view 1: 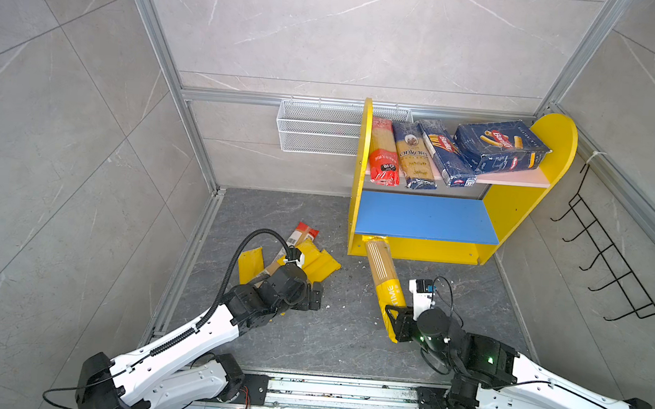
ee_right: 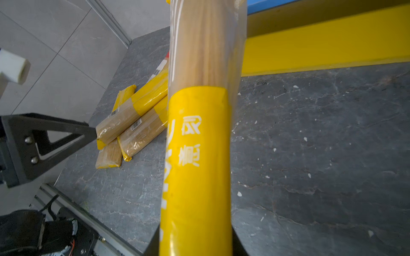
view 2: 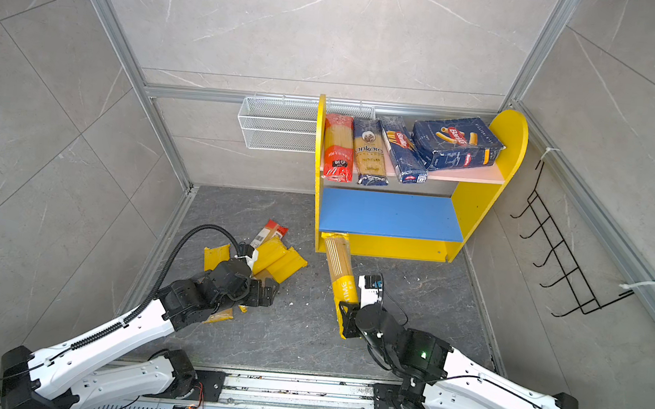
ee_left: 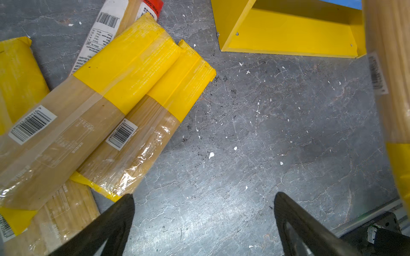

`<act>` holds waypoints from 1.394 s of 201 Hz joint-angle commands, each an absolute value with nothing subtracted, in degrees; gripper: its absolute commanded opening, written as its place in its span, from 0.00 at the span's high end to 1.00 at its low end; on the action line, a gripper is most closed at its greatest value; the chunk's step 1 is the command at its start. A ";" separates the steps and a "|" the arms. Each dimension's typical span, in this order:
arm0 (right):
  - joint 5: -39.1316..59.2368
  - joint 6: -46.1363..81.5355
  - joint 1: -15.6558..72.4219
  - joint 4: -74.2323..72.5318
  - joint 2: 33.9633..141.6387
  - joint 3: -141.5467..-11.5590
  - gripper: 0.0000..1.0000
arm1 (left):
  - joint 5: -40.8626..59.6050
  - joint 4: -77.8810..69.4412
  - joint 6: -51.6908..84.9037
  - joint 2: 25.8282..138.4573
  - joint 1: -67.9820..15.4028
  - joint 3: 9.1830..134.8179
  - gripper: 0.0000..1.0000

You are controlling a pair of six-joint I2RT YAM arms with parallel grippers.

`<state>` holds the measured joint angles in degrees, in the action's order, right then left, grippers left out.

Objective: Place and organize the pasta boxes and bags onto the shelf
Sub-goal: 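Carry the Pastatime bag up toward the shelf's blue lower level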

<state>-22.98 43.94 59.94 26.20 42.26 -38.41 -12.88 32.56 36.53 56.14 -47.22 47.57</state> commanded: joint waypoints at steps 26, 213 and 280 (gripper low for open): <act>-11.52 38.09 43.28 15.58 49.73 -47.40 0.84 | -9.29 29.76 32.70 56.16 -44.03 50.88 0.00; -0.10 30.20 27.07 1.03 101.78 -82.33 0.70 | -3.61 27.31 28.56 58.17 -35.00 50.83 0.00; 1.14 30.79 26.56 3.16 101.02 -81.66 0.20 | -2.90 27.33 29.18 55.85 -34.61 49.01 0.00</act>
